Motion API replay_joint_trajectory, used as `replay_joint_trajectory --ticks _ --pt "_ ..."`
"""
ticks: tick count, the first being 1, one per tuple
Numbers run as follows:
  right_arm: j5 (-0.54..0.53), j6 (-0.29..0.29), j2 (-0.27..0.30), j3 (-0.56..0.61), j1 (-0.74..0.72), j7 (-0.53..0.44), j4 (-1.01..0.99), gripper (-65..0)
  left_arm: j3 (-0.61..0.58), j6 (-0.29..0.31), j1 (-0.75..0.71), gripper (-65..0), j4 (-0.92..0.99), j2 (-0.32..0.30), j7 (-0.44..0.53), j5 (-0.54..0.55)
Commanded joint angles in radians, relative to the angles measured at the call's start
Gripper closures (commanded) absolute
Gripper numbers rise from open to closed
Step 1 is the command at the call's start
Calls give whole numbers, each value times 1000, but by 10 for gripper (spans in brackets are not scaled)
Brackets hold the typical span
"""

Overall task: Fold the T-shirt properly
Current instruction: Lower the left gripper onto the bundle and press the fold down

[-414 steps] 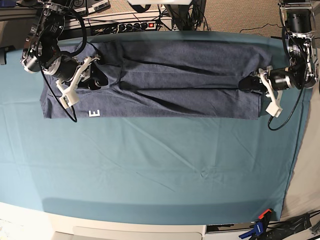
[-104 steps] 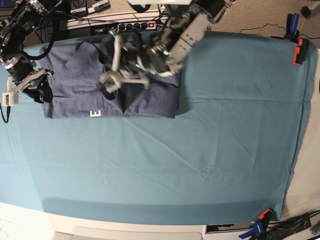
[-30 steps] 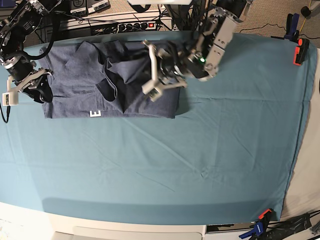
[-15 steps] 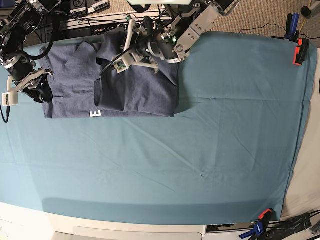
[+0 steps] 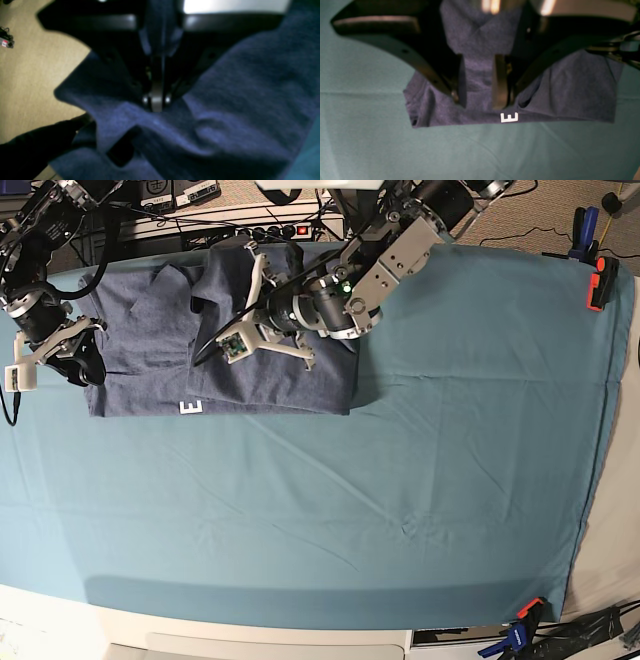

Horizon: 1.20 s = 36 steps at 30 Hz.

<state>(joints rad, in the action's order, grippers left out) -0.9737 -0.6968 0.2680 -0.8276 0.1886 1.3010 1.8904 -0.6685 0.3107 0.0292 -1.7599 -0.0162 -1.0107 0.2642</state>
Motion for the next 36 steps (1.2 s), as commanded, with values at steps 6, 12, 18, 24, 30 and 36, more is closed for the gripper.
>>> replay_joint_trajectory --ticks 6,12,18,24,30,36 --pt "-24 -1 20 -5 -6 -31 13 -186 -3 0 23 0 0 16 160 -207" --pt "-24 -1 20 -5 -6 -31 13 -186 -3 -56 87 0 117 16 182 -188" --pt "-24 -1 20 -5 -6 -37 13 -186 -3 -48 99 0 172 53 200 -103" --pt "-24 -1 20 -5 -6 -36 13 -186 -3 -36 127 0 184 111 211 -122" --pt "-24 -1 20 -5 -6 -36 13 -186 -3 -38 174 0 284 119 249 -156" --pt "-24 -1 20 -5 -6 -37 13 -186 -3 -42 188 0 465 119 341 -156"
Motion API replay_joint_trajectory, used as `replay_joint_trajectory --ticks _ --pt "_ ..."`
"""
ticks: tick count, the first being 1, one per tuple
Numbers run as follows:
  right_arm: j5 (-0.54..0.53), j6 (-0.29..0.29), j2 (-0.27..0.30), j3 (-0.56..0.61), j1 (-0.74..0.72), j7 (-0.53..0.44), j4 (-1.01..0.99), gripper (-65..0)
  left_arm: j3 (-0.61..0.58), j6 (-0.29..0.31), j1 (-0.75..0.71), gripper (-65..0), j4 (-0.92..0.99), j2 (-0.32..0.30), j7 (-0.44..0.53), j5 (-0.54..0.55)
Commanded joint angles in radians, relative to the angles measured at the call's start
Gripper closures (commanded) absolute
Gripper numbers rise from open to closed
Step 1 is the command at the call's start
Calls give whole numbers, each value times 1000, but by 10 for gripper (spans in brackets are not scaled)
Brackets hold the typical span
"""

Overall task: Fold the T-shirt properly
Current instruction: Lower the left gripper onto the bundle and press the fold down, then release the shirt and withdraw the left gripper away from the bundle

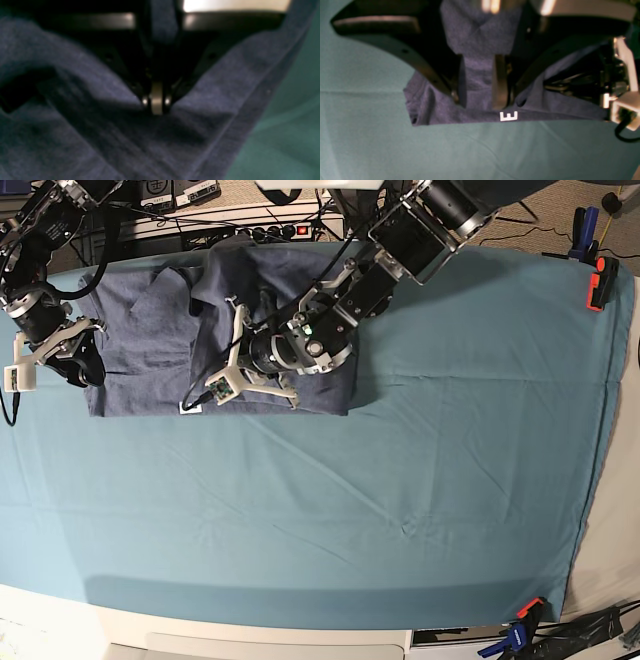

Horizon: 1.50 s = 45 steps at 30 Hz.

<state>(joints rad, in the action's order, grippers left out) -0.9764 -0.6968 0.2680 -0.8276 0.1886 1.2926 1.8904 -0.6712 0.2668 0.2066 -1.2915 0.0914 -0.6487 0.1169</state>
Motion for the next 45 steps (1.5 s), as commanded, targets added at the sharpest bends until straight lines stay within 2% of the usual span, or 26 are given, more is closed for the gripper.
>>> replay_joint_trajectory --ticks 1,3,8,14,16,20,24,28,31,34,37,40,42,45 --pt "-21 -1 20 -5 -6 -29 13 -186 0 2 14 0 6 12 -21 -9" --pt "-22 -1 20 -5 -6 -29 13 -186 0 -10 29 0 9 12 -23 -15" --pt "-21 -1 20 -5 -6 -29 13 -186 0 -92 115 0 9 11 -35 -74" --pt "-21 -1 20 -5 -6 -28 13 -186 2 -102 206 0 9 11 -52 -95" --pt "-21 -1 20 -5 -6 -28 13 -186 2 -121 212 0 9 11 -62 -95" --pt "-21 -1 20 -5 -6 -28 13 -186 2 -120 208 0 9 11 -79 -103" --pt "-18 -1 20 -5 -6 -28 13 -186 2 -121 239 0 8 11 -162 -159" --pt "72 -1 20 -5 -6 -60 13 -186 22 -129 288 0 -26 3 -266 -131" --pt "201 -1 20 -5 -6 -114 13 -187 105 -125 298 0 -82 -9 -298 -67" --pt "321 43 21 -5 -6 -141 12 -188 233 -66 296 0 -116 -16 -345 53" --pt "376 51 21 -5 -5 -145 6 -281 351 21 291 0 -118 -28 -394 214" --pt "402 66 35 -5 -3 -181 -53 -310 427 101 286 -5 -118 -54 -440 343" --pt "401 66 53 -5 -4 -198 -114 -332 457 146 286 -56 -118 -79 -470 406" --pt "382 67 94 -5 -11 -201 -232 -338 500 200 286 -177 -121 -114 -511 504"
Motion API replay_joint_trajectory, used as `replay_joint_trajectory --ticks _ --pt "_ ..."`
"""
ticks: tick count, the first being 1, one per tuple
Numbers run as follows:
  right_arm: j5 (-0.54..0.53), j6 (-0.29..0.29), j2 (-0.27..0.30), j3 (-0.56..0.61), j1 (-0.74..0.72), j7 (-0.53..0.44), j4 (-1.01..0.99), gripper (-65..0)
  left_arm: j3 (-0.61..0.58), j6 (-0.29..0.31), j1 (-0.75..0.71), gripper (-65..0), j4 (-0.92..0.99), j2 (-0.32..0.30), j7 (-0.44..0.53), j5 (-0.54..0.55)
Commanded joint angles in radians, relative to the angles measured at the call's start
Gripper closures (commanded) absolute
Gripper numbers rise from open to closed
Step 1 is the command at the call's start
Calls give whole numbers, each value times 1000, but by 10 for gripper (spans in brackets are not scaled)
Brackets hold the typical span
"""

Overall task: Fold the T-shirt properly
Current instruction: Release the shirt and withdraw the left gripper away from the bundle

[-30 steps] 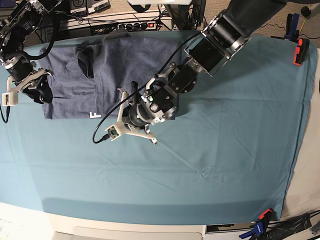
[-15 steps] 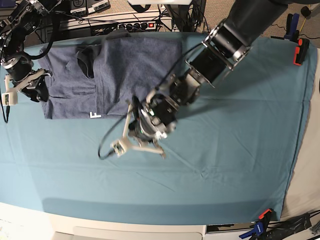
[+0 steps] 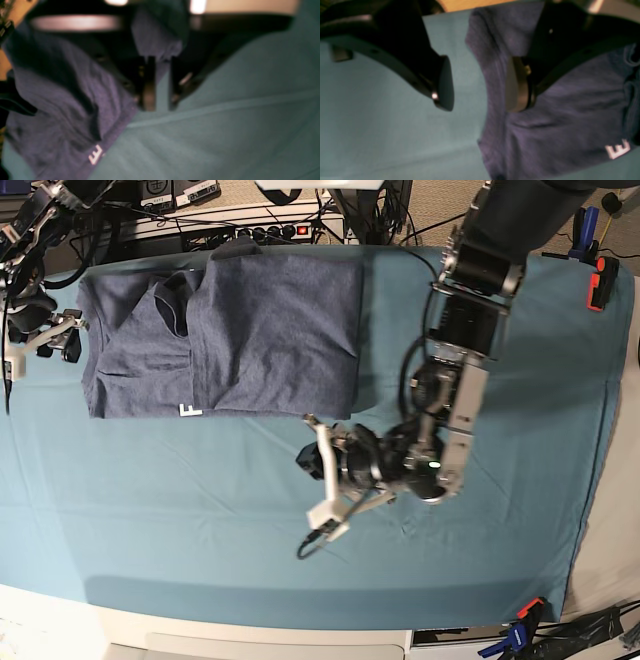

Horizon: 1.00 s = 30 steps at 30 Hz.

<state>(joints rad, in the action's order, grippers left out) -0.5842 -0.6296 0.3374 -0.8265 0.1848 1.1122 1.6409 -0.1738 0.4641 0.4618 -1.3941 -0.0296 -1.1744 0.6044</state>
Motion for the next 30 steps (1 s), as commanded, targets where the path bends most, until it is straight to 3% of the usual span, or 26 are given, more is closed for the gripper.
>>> replay_joint_trajectory --ticks 1,3,9,15,30 --pt "-35 0 39 -6 -14 -19 -24 -338 18 14 31 -213 -22 -3 1 45" --pt "-108 -2 66 -6 -28 -10 -109 -361 44 32 31 -250 -33 -20 -13 82" --pt "-317 -31 129 -6 -109 105 -329 -371 72 35 31 -251 -58 -61 -15 97" --pt "-452 -66 139 -2 -158 171 -483 -371 72 35 31 -251 -59 -71 -15 96" --pt "-460 -64 139 101 -157 284 -530 -371 72 35 31 -250 -59 -71 -12 95"
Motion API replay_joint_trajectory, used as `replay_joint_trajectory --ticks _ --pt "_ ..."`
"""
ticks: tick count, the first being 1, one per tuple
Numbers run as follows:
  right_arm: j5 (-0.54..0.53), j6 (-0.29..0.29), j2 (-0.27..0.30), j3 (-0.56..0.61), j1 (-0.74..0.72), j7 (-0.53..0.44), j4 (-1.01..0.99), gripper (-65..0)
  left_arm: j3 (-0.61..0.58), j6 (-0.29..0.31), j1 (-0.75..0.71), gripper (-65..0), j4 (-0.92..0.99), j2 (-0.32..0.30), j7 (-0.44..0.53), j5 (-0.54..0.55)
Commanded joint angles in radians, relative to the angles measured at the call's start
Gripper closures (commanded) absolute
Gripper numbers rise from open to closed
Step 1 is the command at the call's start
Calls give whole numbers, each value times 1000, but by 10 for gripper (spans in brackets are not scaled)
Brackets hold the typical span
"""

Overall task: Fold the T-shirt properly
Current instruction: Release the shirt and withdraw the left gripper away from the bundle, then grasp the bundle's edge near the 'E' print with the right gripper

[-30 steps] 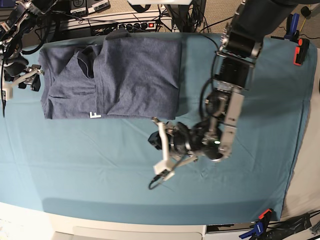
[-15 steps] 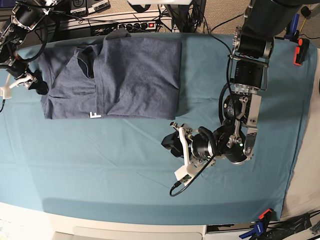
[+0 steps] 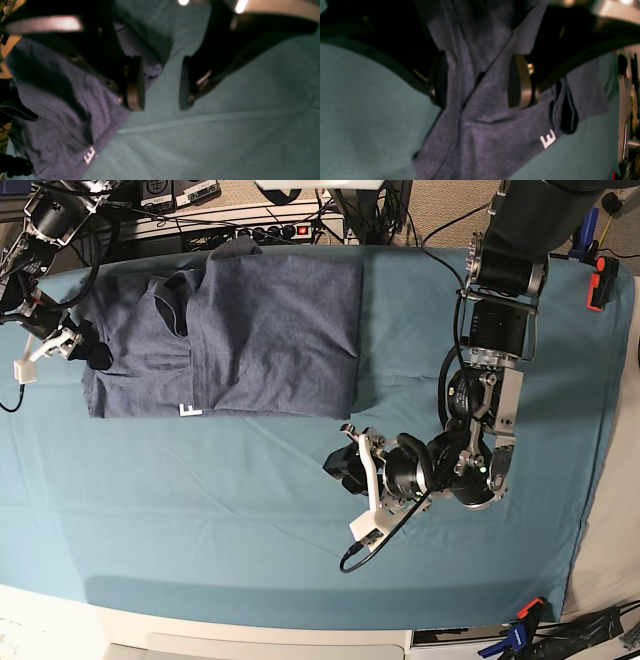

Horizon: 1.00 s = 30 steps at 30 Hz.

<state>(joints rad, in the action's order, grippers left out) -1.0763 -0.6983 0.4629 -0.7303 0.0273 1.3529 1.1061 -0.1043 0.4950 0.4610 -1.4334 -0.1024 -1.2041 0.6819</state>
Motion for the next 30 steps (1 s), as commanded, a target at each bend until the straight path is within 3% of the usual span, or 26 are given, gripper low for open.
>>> replay_joint_trajectory --ticks 1,7,22,30 --pt "32 4 14 8 0 43 5 -371 3 4 32 -250 -19 2 18 18" --pt "10 4 14 11 0 43 5 -354 3 4 32 -250 -19 2 18 18" --pt "8 5 14 11 0 43 5 -4 3 4 32 -249 -19 1 19 18" --pt "-343 0 13 11 1 43 83 0 5 4 47 -249 -24 -38 22 18"
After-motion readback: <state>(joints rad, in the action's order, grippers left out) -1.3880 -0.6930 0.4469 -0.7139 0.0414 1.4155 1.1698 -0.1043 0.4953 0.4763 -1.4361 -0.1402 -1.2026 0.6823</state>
